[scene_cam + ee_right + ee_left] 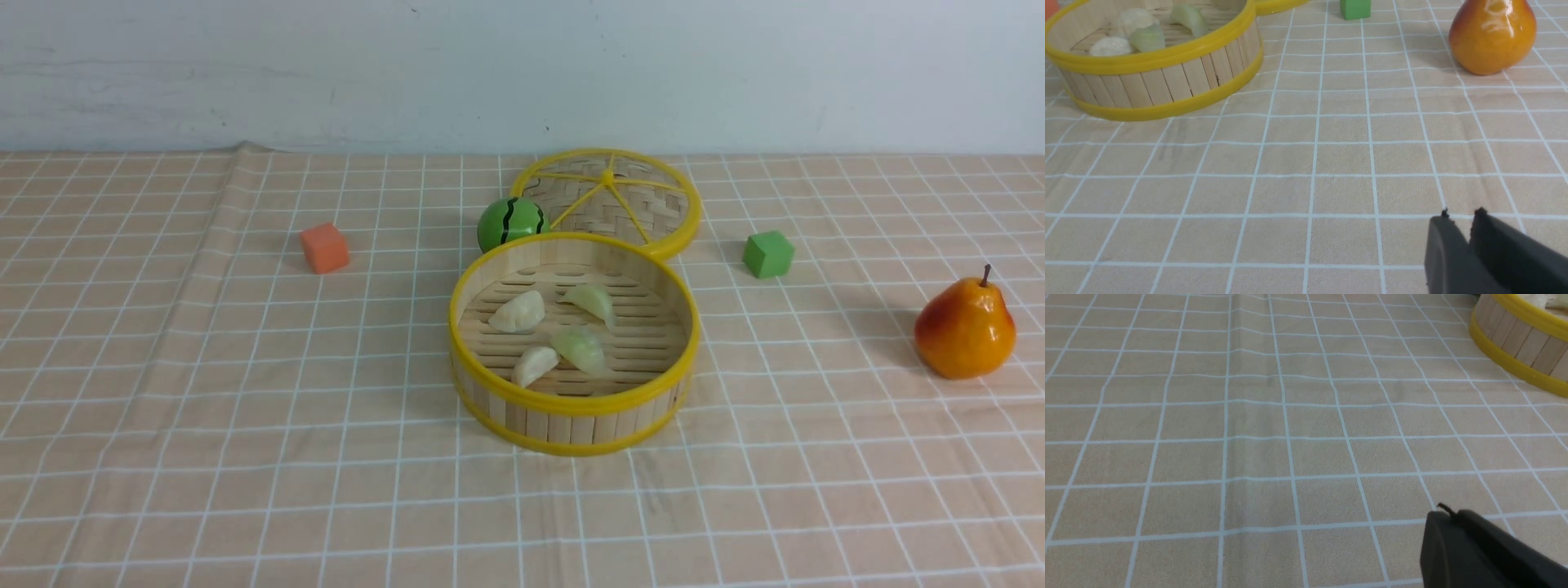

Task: Put the dumplings into the steamer on the table with the brown tablecloth.

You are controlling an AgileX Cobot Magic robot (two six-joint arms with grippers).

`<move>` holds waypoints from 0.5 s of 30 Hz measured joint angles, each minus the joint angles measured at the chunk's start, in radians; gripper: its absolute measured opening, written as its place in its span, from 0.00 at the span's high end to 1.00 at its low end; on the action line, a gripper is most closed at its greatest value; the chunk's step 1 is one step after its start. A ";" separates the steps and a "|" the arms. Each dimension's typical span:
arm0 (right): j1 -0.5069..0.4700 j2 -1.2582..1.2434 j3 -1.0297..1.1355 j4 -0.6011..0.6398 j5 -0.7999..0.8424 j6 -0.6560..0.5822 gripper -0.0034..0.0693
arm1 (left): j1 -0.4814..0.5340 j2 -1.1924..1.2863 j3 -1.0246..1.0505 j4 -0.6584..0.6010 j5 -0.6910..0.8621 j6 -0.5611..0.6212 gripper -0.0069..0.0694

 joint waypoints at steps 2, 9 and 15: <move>0.000 0.000 0.000 0.000 0.000 0.000 0.82 | 0.000 0.000 0.000 0.000 0.000 0.000 0.90; 0.000 0.000 0.000 0.000 0.000 0.000 0.81 | 0.000 0.000 0.000 0.000 0.000 0.000 0.90; 0.000 0.000 0.000 0.000 0.000 0.000 0.80 | 0.000 0.000 0.000 0.000 0.000 0.000 0.89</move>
